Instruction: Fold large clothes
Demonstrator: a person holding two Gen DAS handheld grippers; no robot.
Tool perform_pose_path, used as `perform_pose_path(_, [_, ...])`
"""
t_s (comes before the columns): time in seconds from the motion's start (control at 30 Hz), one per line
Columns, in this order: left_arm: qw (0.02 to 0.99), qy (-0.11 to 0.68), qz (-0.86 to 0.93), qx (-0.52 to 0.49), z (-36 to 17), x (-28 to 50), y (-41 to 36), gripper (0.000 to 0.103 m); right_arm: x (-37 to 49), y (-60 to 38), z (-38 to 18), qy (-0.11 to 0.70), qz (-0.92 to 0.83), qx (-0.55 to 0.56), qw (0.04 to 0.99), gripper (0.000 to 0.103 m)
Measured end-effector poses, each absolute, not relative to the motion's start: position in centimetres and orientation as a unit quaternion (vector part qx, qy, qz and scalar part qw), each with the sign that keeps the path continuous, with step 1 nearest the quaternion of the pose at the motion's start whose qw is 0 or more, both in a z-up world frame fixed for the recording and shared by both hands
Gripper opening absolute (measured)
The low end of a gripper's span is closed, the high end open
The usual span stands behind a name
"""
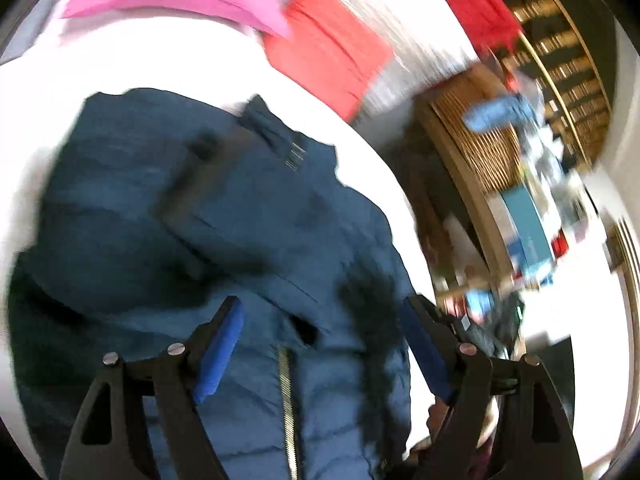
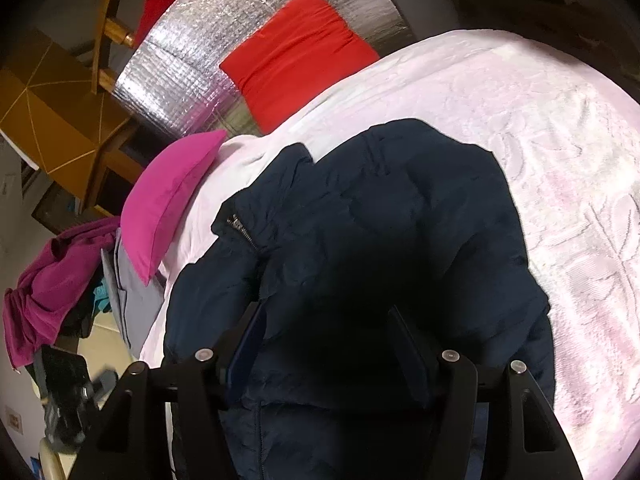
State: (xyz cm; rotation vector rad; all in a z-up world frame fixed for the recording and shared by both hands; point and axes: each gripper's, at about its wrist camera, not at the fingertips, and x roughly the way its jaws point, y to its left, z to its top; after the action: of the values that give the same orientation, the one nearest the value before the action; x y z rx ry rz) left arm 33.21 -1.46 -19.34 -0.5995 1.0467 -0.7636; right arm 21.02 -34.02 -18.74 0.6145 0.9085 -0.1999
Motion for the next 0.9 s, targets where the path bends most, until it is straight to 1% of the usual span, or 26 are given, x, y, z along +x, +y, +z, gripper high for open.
perform_pose_path(0.13, [0.744,0.494,-0.322,-0.315,-21.4,35.7,-1.1,0.081,21.0,-33.8,-18.9,0.43,-0.094,0.29,0.85,0.066])
perform_pose_path(0.33, [0.739,0.474,-0.323,-0.353,-22.0,36.5,-1.9,0.08,21.0,-33.9,-19.2,0.434,-0.096,0.286,0.849,0.066])
perform_pose_path(0.43, [0.746,0.466,-0.302,-0.368,-22.4,37.1,-2.1,0.078,20.7,-34.2,-19.1,0.43,-0.1,0.286,0.851,0.066])
perform_pose_path(0.47, [0.748,0.464,-0.296,-0.37,-22.5,37.3,-2.4,0.068,20.5,-34.4,-18.9,0.427,-0.102,0.286,0.852,0.066])
perform_pose_path(0.5, [0.751,0.465,-0.29,-0.37,-22.6,37.4,-2.4,0.055,20.3,-34.4,-18.8,0.425,-0.104,0.286,0.853,0.066])
perform_pose_path(0.53, [0.753,0.466,-0.284,-0.368,-22.5,37.6,-2.5,0.05,20.1,-34.7,-18.7,0.421,-0.107,0.286,0.854,0.066])
perform_pose_path(0.6, [0.76,0.466,-0.276,-0.36,-22.2,37.8,-3.1,0.036,19.6,-35.5,-18.3,0.414,-0.114,0.286,0.857,0.066])
perform_pose_path(0.63, [0.767,0.465,-0.269,-0.35,-21.9,37.7,-3.4,0.032,19.3,-35.8,-18.2,0.411,-0.117,0.286,0.857,0.066])
perform_pose_path(0.67, [0.775,0.463,-0.263,-0.341,-21.6,37.5,-3.6,0.022,19.0,-36.3,-18.1,0.409,-0.121,0.288,0.857,0.066])
perform_pose_path(0.7, [0.779,0.46,-0.261,-0.336,-21.5,37.3,-3.4,0.02,18.7,-36.8,-18.1,0.407,-0.123,0.293,0.856,0.066])
perform_pose_path(0.9, [0.801,0.439,-0.273,-0.301,-19.3,35.9,-6.2,0.017,16.9,-39.1,-17.0,0.385,-0.132,0.32,0.856,0.066])
